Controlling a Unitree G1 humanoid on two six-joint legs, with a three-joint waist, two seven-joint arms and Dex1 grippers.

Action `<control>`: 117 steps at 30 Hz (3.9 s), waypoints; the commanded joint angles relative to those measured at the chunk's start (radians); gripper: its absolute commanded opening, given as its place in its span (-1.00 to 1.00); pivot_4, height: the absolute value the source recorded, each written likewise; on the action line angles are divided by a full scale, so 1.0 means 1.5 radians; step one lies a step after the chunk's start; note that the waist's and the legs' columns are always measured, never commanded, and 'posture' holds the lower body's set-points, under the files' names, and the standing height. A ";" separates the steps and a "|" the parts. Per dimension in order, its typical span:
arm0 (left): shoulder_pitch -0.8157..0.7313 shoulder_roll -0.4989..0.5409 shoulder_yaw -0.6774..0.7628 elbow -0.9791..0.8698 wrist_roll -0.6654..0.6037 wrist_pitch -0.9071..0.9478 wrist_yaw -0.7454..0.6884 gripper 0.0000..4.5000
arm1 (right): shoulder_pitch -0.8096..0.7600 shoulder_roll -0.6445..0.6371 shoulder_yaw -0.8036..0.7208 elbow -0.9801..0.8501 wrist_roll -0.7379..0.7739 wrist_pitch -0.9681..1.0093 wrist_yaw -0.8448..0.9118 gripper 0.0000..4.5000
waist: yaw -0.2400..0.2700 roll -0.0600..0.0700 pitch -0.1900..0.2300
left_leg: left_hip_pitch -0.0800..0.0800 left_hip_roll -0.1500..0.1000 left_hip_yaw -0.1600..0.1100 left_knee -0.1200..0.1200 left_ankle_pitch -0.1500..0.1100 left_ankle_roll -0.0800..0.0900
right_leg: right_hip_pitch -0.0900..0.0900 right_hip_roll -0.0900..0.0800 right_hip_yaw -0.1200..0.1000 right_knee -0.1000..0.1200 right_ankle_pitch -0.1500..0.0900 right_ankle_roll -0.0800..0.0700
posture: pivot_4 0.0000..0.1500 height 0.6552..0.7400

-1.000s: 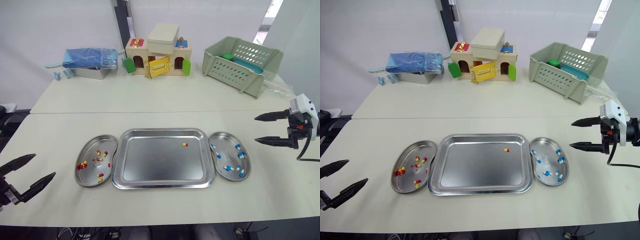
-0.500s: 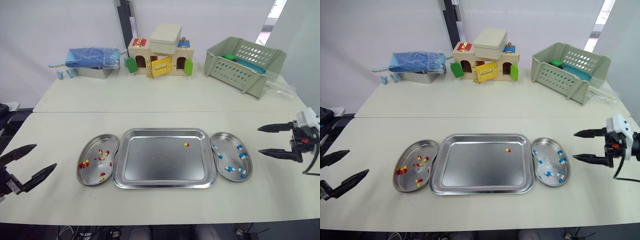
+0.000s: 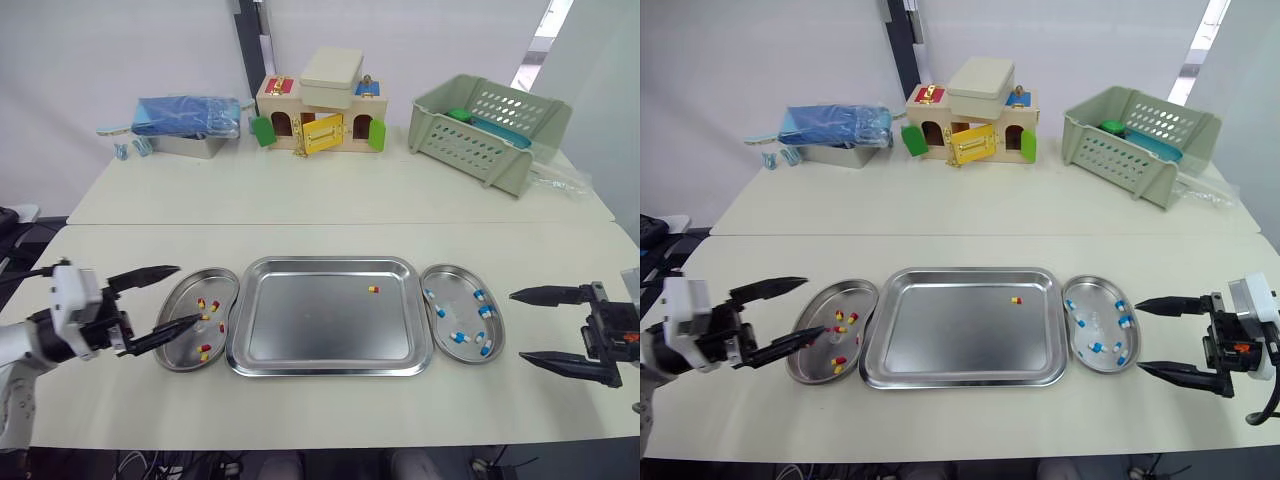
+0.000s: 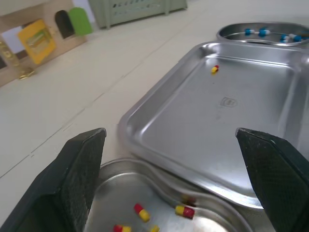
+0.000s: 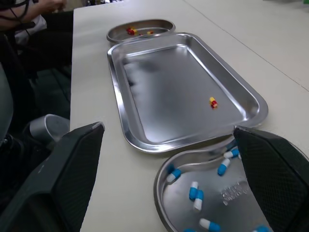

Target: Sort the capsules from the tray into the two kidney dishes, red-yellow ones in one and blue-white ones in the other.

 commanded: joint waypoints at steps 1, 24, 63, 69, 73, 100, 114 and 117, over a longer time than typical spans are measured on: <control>-0.028 -0.007 -0.041 -0.045 0.004 0.029 0.015 0.98 | 0.026 0.019 -0.029 -0.049 0.018 0.004 -0.021 1.00 | 0.002 0.000 0.000 | 0.000 0.000 0.000 0.000 0.000 0.000 | 0.000 0.000 0.000 0.000 0.000 0.000 | 1.00 1.00; -0.460 -0.277 -0.451 0.225 0.254 0.017 0.026 0.98 | 0.271 0.301 0.023 -0.152 -0.082 -0.181 -0.176 1.00 | 0.004 -0.001 -0.001 | 0.000 -0.001 -0.001 0.001 0.000 0.000 | 0.001 0.000 0.000 0.000 0.000 0.000 | 1.00 1.00; -0.573 -0.429 -0.490 0.482 0.449 -0.021 0.112 -0.99 | 0.324 0.321 0.106 -0.159 -0.119 -0.243 -0.274 1.00 | 0.004 -0.001 -0.001 | 0.000 -0.001 -0.001 0.001 0.000 0.000 | 0.001 0.000 0.000 0.000 0.000 0.000 | 1.00 1.00; -0.559 -0.427 -0.484 0.451 0.434 -0.014 0.095 -0.99 | 0.320 0.317 0.108 -0.153 -0.118 -0.248 -0.270 1.00 | 0.004 -0.001 -0.001 | 0.001 -0.001 -0.001 0.001 0.000 0.000 | 0.001 0.000 0.000 0.000 0.000 0.000 | 1.00 1.00; -0.544 -0.414 -0.464 0.364 0.400 0.042 0.077 -0.99 | 0.317 0.303 0.112 -0.152 -0.114 -0.253 -0.248 1.00 | 0.004 -0.001 -0.001 | 0.000 -0.001 -0.001 0.001 0.000 0.000 | 0.001 0.000 0.000 0.000 0.000 0.000 | 1.00 1.00; -0.030 -0.087 0.030 -0.298 0.154 0.513 0.304 -0.99 | 0.085 0.195 0.248 -0.018 -0.094 -0.232 -0.050 1.00 | 0.005 -0.001 -0.001 | 0.001 -0.001 -0.002 0.001 0.000 0.000 | 0.002 0.000 -0.001 0.000 0.000 0.000 | 1.00 1.00; -0.014 -0.068 0.013 -0.205 0.159 0.437 0.345 -0.99 | 0.088 0.211 0.249 -0.028 -0.093 -0.231 -0.083 1.00 | 0.005 -0.001 -0.001 | 0.001 -0.001 -0.002 0.001 0.000 0.000 | 0.002 0.000 -0.001 0.000 0.000 0.000 | 1.00 1.00; -0.012 -0.062 0.009 -0.200 0.155 0.435 0.344 -0.99 | 0.089 0.213 0.250 -0.031 -0.093 -0.231 -0.087 1.00 | 0.005 -0.001 -0.001 | 0.001 -0.001 -0.002 0.001 0.000 0.000 | 0.002 0.000 -0.001 0.000 0.000 0.000 | 1.00 1.00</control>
